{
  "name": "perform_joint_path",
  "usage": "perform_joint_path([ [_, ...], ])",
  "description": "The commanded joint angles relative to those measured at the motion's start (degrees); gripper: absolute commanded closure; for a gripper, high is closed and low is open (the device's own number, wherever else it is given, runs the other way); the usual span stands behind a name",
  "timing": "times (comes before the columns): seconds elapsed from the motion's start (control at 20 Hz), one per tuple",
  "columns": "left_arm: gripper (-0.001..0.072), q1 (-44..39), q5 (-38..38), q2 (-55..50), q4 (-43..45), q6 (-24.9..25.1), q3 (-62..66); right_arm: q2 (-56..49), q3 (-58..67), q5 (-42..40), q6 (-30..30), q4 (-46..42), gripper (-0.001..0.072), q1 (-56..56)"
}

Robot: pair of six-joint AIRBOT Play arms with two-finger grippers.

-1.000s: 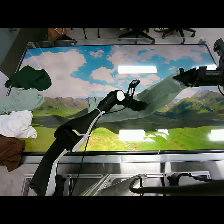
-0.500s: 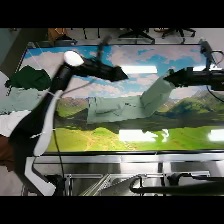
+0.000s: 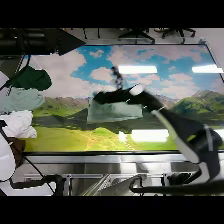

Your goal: Fold the shirts.

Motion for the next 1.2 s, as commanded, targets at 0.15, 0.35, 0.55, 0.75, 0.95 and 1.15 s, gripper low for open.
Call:
perform_joint_path([
  [0.15, 0.0692, 1.2, -3.7, 1.8, -0.5, 0.8, 0.0, -4.5, 0.7, -15.3, -7.8, -2.0, 0.0345, 10.7],
  [0.35, 0.0692, 1.2, -5.5, 1.8, -0.5, 0.8, 0.0, 4.5, 0.7, 3.8, 2.4, -9.2, 0.0344, -4.3],
  [0.55, 0.0691, 1.2, -6.1, 1.8, -0.5, 0.7, 0.0, 8.0, 0.7, 19.3, 13.2, -18.8, 0.0051, -23.0],
  [0.75, 0.0691, 1.2, -6.8, 1.8, -0.5, 0.2, 0.0, 4.0, 0.7, 29.9, 17.1, -25.5, 0.0051, -35.0],
  [0.95, 0.0691, 1.2, -6.8, 1.8, -0.5, 0.2, 0.0, -2.8, 0.7, 33.4, 15.2, -25.4, 0.0051, -35.6],
  [1.15, 0.0691, 1.2, -6.8, 1.8, -0.5, 0.1, 0.0, -7.8, 0.7, 33.4, 11.9, -21.7, 0.0051, -32.4],
])
